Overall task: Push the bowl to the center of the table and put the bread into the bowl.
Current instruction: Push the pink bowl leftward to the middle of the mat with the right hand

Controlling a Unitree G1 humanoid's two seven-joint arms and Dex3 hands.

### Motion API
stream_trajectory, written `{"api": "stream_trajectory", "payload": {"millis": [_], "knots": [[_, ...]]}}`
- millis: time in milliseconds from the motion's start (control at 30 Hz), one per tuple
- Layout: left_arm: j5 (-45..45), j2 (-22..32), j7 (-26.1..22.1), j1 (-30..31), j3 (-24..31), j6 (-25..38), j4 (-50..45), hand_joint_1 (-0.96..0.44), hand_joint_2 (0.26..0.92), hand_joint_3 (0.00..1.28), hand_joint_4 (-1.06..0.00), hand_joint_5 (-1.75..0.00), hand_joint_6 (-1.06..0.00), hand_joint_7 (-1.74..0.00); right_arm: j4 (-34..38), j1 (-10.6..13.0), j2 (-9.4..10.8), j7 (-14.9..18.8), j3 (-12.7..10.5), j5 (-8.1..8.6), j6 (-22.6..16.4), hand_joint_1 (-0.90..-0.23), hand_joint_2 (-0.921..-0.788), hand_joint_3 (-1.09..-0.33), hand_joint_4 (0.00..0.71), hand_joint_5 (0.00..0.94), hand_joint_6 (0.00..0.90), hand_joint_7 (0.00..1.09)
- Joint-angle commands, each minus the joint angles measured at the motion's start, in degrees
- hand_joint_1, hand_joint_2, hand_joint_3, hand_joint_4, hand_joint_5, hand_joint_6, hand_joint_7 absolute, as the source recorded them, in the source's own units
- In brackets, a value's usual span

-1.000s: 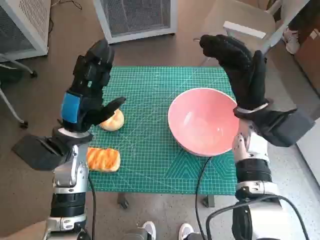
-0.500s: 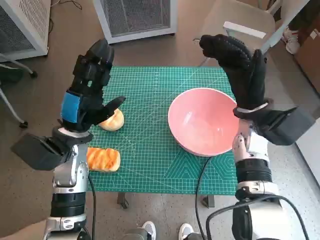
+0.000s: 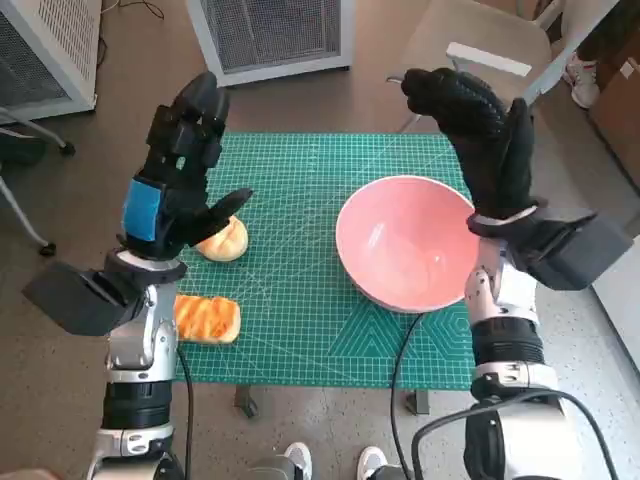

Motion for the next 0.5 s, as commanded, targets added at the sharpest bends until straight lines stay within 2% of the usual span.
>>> {"api": "stream_trajectory", "payload": {"millis": [33, 500], "knots": [[0.08, 0.21, -0.32, -0.83, 0.17, -0.68, 0.37, -0.44, 0.920, 0.15, -0.05, 0.00, 0.00, -0.46, 0.58, 0.25, -0.29, 0.77, -0.14, 0.45, 0.49, -0.580, -0.921, -0.624, 0.189, 0.009, 0.085, 0.46], [0.51, 0.39, -0.47, -0.91, 0.06, -1.26, 1.12, -0.45, 0.921, 0.18, -0.05, 0.00, 0.00, -0.46, 0.54, 0.26, -0.19, 0.88, -0.24, 0.49, 0.63, -0.586, -0.921, -0.624, 0.191, 0.007, 0.086, 0.46]]}}
